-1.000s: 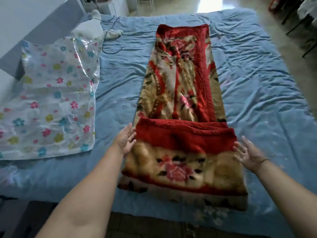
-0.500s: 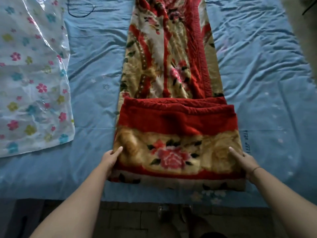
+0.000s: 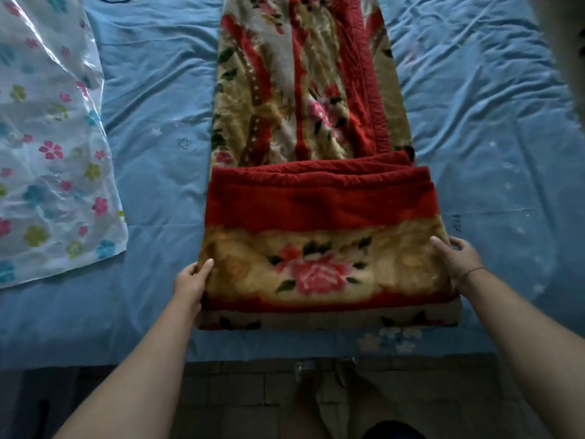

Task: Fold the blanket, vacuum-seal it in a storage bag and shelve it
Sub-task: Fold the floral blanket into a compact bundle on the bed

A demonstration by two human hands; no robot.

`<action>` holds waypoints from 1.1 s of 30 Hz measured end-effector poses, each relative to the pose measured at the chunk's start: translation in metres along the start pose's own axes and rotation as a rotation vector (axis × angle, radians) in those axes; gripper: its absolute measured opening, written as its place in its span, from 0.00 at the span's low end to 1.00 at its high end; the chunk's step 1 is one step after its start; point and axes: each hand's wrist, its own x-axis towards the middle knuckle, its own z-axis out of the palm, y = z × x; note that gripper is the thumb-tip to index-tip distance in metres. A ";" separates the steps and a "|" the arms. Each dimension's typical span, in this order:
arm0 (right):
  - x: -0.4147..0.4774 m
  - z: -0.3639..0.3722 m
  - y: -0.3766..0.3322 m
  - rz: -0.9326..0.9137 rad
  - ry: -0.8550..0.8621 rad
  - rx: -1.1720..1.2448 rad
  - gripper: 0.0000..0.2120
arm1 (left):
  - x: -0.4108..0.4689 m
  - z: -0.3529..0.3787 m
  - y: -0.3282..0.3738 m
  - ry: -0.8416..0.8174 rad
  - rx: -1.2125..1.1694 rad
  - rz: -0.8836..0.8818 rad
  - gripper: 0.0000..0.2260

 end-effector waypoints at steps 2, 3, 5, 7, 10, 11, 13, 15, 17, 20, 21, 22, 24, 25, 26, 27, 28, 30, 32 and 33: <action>-0.004 0.000 0.008 0.049 -0.064 -0.093 0.19 | -0.002 0.004 0.006 -0.034 0.052 0.000 0.13; -0.005 0.000 0.010 0.058 -0.083 -0.117 0.18 | -0.004 0.005 0.012 -0.040 0.060 0.014 0.12; -0.005 0.001 0.008 0.021 -0.060 -0.136 0.18 | -0.003 0.006 0.020 0.015 0.117 0.115 0.10; -0.006 0.004 -0.001 -0.040 -0.022 -0.122 0.20 | 0.000 0.005 0.021 0.157 0.148 0.214 0.07; -0.003 0.006 -0.002 -0.082 0.026 -0.162 0.17 | -0.006 0.011 0.006 0.267 0.010 0.152 0.08; -0.002 0.005 0.003 -0.074 0.043 -0.199 0.15 | -0.008 0.013 -0.002 0.259 0.004 0.107 0.09; -0.006 -0.002 0.013 -0.031 0.047 -0.257 0.18 | -0.013 0.011 -0.017 0.185 0.059 0.008 0.13; -0.022 -0.010 0.019 0.027 -0.002 -0.229 0.24 | -0.017 -0.002 -0.027 0.099 0.119 -0.091 0.25; -0.042 -0.018 0.026 0.090 -0.106 -0.152 0.30 | -0.021 -0.017 -0.040 0.013 0.138 -0.186 0.42; -0.066 -0.030 0.053 0.169 -0.207 -0.097 0.46 | -0.039 -0.027 -0.061 -0.038 0.056 -0.267 0.38; -0.074 -0.033 0.061 0.191 -0.220 -0.064 0.43 | -0.045 -0.027 -0.067 -0.048 0.020 -0.287 0.33; -0.078 -0.035 0.069 0.201 -0.235 -0.037 0.42 | -0.051 -0.026 -0.072 -0.065 -0.013 -0.307 0.30; -0.085 -0.037 0.080 0.231 -0.240 -0.020 0.53 | -0.055 -0.026 -0.075 -0.096 -0.052 -0.325 0.27; -0.087 -0.037 0.081 0.240 -0.241 -0.022 0.57 | -0.058 -0.026 -0.072 -0.111 -0.061 -0.327 0.27; -0.090 -0.037 0.080 0.236 -0.241 -0.015 0.58 | -0.060 -0.026 -0.069 -0.123 -0.071 -0.330 0.26; -0.092 -0.037 0.077 0.242 -0.233 -0.013 0.57 | -0.061 -0.028 -0.068 -0.133 -0.076 -0.326 0.25; -0.092 -0.038 0.076 0.238 -0.214 -0.019 0.57 | -0.064 -0.030 -0.065 -0.143 -0.083 -0.312 0.24; -0.095 -0.039 0.072 0.206 -0.171 -0.004 0.54 | -0.071 -0.034 -0.060 -0.147 -0.073 -0.255 0.23; -0.099 -0.043 0.073 0.149 -0.140 -0.015 0.50 | -0.080 -0.039 -0.058 -0.146 -0.058 -0.197 0.22; -0.102 -0.046 0.075 0.128 -0.123 -0.028 0.51 | -0.084 -0.042 -0.058 -0.141 -0.065 -0.173 0.21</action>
